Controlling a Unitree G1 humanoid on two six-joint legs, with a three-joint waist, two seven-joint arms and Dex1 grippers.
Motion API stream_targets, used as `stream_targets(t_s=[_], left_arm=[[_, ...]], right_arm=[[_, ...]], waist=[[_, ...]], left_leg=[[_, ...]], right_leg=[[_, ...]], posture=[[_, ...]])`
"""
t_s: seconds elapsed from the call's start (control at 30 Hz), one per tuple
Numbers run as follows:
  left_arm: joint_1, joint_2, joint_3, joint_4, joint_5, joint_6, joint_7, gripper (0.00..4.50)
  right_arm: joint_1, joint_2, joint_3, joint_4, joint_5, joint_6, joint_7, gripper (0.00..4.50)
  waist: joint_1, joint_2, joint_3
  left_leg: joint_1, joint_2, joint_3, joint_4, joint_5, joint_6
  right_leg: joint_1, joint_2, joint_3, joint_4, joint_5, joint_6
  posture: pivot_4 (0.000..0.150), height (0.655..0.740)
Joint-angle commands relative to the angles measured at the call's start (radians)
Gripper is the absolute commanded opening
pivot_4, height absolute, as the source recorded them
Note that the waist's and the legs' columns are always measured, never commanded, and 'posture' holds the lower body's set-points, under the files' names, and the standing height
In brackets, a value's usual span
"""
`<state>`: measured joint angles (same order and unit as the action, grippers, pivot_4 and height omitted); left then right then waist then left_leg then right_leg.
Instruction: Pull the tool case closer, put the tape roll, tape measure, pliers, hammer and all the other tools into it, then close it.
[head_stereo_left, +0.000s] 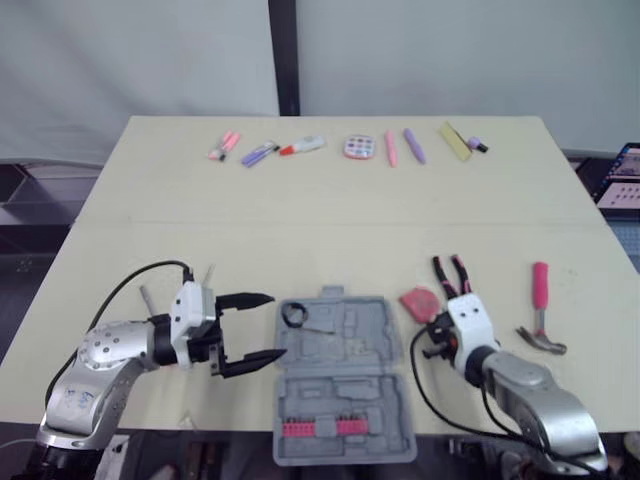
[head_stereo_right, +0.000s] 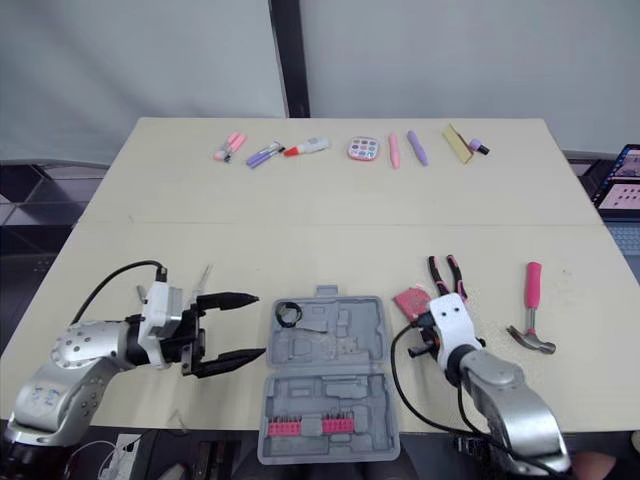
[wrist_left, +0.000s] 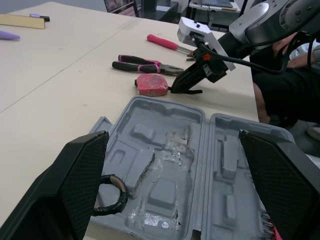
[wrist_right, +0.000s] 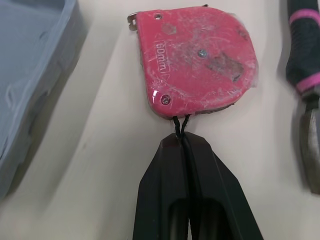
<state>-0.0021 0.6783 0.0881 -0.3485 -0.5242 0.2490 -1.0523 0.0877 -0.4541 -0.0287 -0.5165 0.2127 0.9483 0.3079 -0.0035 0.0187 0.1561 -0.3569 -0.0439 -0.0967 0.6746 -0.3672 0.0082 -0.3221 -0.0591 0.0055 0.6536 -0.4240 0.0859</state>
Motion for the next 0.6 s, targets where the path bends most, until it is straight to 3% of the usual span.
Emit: stream_targets(t_s=[0.03, 0.6], left_arm=[[-0.005, 0.010, -0.003, -0.008, -0.003, -0.019, -0.024, 4.50], [0.044, 0.014, -0.006, 0.031, 0.021, -0.112, -0.120, 4.50]], right_arm=[[0.069, -0.014, -0.004, -0.100, 0.037, 0.045, 0.029, 0.06], [0.266, 0.002, -0.014, -0.329, 0.111, 0.167, 0.002, 0.06]], waist=[[0.000, 0.000, 0.000], [0.000, -0.001, 0.000]], left_leg=[[0.000, 0.000, 0.000, -0.001, 0.000, 0.000], [-0.001, 0.000, 0.000, -0.010, 0.007, -0.002]], right_leg=[[0.000, 0.000, 0.000, 0.000, 0.000, 0.000], [0.000, 0.000, 0.000, -0.010, 0.000, 0.000]], posture=[[0.150, 0.7336], [0.150, 0.7336]])
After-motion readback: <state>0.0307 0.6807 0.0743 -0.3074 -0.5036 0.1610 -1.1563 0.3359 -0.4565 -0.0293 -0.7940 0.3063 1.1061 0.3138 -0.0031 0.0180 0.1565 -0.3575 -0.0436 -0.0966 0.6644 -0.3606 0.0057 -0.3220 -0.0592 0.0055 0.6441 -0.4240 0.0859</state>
